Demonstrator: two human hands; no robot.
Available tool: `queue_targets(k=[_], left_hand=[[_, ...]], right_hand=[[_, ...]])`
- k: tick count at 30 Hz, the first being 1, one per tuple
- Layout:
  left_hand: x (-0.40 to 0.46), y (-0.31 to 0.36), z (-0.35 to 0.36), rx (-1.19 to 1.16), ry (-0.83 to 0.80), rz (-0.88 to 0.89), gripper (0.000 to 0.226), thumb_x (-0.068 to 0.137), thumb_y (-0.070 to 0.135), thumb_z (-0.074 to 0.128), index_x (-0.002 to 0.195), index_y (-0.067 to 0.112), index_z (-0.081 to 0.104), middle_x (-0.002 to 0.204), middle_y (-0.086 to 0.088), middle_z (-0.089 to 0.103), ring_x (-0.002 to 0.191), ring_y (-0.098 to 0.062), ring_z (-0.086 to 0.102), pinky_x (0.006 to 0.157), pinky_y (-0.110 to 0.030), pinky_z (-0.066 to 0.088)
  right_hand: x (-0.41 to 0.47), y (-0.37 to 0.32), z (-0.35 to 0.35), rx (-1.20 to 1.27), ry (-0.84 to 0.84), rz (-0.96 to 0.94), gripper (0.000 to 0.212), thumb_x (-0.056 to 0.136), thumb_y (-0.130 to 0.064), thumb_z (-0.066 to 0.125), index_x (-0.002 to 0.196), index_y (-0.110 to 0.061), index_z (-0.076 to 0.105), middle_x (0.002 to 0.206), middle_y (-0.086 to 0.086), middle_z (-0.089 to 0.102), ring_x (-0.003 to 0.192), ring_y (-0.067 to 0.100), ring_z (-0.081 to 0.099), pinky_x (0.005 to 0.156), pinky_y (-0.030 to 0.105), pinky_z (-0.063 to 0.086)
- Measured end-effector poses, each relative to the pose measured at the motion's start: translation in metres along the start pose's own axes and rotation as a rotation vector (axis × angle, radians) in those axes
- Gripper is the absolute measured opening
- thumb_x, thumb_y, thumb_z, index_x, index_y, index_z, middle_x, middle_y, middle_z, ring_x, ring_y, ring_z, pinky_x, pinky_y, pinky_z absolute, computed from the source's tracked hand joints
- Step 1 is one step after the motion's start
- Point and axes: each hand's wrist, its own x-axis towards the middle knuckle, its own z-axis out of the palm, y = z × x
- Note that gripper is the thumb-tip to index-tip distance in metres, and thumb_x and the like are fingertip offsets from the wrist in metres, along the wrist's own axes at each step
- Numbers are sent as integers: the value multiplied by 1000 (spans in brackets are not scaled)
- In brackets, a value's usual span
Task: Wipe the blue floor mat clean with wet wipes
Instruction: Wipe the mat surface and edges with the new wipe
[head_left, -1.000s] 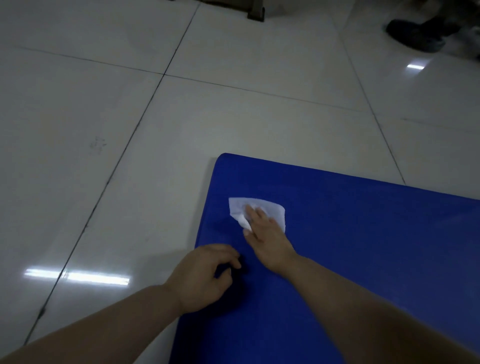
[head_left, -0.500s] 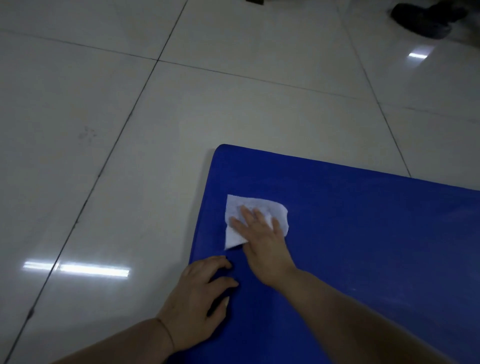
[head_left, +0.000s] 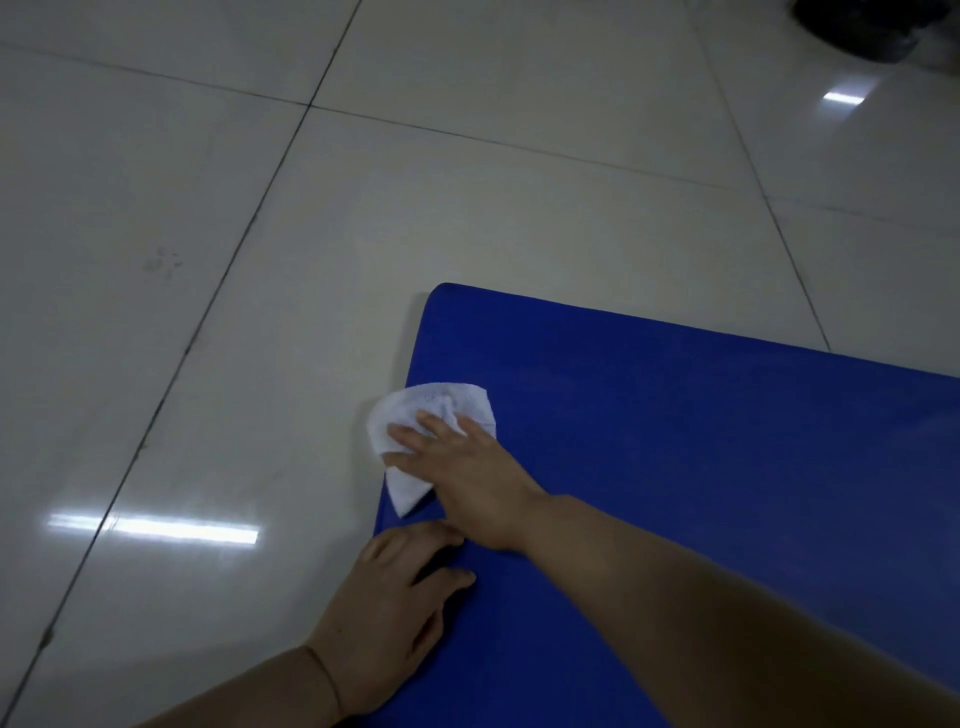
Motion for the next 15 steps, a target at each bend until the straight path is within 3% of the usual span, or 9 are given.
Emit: queue_targets(k=[3,5,10,12,15], left_hand=[[-1,0,1,63,-18,22,33,82,15,48,113,25,56,127,-4,48,119,-19,48,100,-30,33],[0,0,3,88,-24,28,33,81,16,48,112,24,55,127,-4,48,119,-20,48,100,-31,34],[9,-1,0,98,-47,78,26,79,13,52,104,20,61,123,-9,52,116,-24,51,99,-40,39],[25,-4,-1,108,-35,39,27,80,15,51,103,17,65,124,-10,54,117,-23,51,104,-42,37],[52,-9,3,158,-8,-101,35,86,20,44,114,15,64,130,-9,53,124,-22,47,111,-44,33]], right_hand=[[-16,19,-4,116,55,52,81,80,22,38,150,-17,25,160,-2,8,145,11,-5,118,29,-4],[-19,15,-3,158,99,97,78,81,22,37,149,-15,27,160,0,8,144,10,-6,118,26,1],[-18,12,-5,66,27,80,78,85,17,39,150,-20,22,160,0,0,147,16,-4,115,24,7],[-25,29,-6,108,142,192,73,87,15,37,151,-16,20,160,3,5,148,17,0,114,20,5],[-31,56,-10,128,364,442,62,90,10,38,148,-11,29,158,7,18,147,20,10,117,26,7]])
